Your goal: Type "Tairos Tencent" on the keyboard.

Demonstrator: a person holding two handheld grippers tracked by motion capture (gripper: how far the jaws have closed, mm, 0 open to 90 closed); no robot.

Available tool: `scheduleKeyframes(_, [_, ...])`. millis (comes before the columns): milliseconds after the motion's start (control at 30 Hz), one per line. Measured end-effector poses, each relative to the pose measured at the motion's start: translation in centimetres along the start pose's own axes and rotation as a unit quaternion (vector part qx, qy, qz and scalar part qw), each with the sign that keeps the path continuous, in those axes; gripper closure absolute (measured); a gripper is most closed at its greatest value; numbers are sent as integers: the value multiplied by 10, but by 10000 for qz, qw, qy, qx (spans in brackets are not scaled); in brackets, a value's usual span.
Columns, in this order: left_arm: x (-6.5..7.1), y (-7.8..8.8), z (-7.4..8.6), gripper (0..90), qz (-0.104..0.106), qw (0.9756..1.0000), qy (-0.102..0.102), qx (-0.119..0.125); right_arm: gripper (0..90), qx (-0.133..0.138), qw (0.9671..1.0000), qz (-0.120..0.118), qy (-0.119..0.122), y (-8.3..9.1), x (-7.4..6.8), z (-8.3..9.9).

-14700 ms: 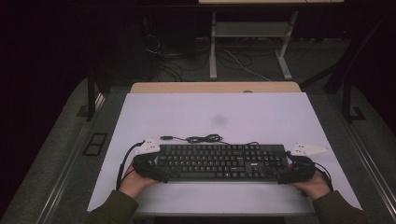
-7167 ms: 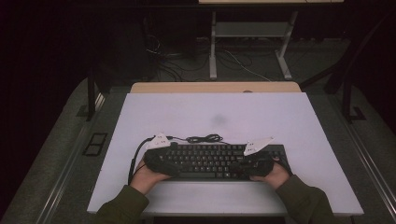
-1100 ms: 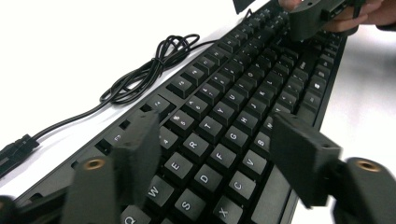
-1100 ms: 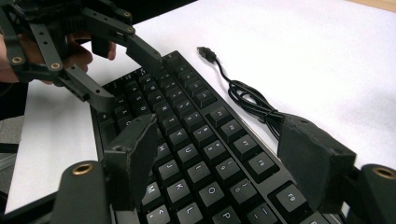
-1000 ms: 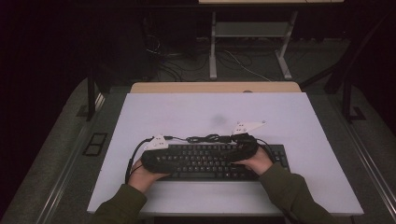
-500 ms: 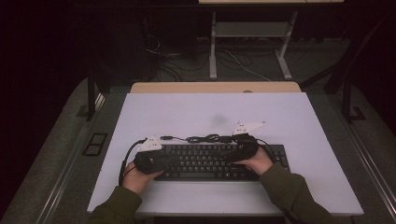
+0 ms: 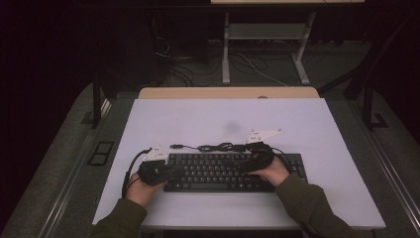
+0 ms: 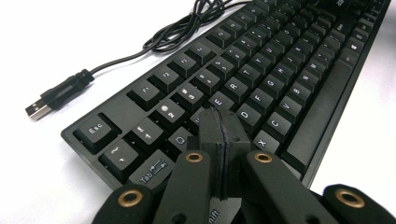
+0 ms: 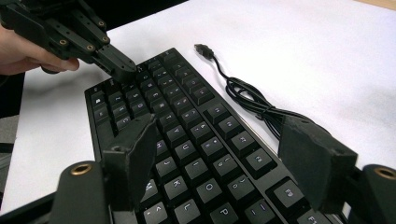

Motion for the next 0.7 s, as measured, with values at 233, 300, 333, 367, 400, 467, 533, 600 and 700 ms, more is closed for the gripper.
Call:
scheduleKeyframes(233, [1, -3, 1, 889, 5, 10000, -45, -65, 275, -14, 10000, 11, 3, 0, 0, 0])
scheduleKeyframes(300, [1, -3, 1, 889, 3, 10000, -39, -87, 275, -12, 10000, 11, -2, 0, 0, 0])
scheduleKeyframes(333, [1, -3, 1, 889, 7, 10000, -31, -85, 275, -12, 10000, 12, 0, 0, 0, 0])
scheduleKeyframes(367, [1, -4, 2, 889, 1, 9999, -27, -97, 275, -14, 10000, 15, 0, 0, 0, 0])
scheduleKeyframes(400, [1, -4, 2, 889, 6, 9999, -36, -105, 275, -15, 10000, 11, 9, 0, 0, 0])
scheduleKeyframes(467, [1, -4, 2, 889, 10, 9999, -45, -112, 275, -9, 10000, 13, 9, 0, 0, 0])
scheduleKeyframes(533, [1, -4, 2, 889, 9, 9999, -49, -111, 275, -5, 10000, 14, 3, 0, 0, 0])
scheduleKeyframes(600, [1, -4, 2, 889, 14, 9999, -42, -111, 276, -10, 10000, 17, 7, 0, 0, 0])
scheduleKeyframes(700, [1, -5, 2, 889, 20, 9999, -39, -114, 275, -17, 10000, 20, 14, 0, 0, 0])
Point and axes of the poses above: each handheld gripper's, and its own axes: y roughly backward along the jaws, z roughly out of its underside, x roughly to its right, the point moved 5 cm from there along -y, roughly forward along the jaws, and after that the axes turned 5 degrees about -x, right-handed, at the moved point
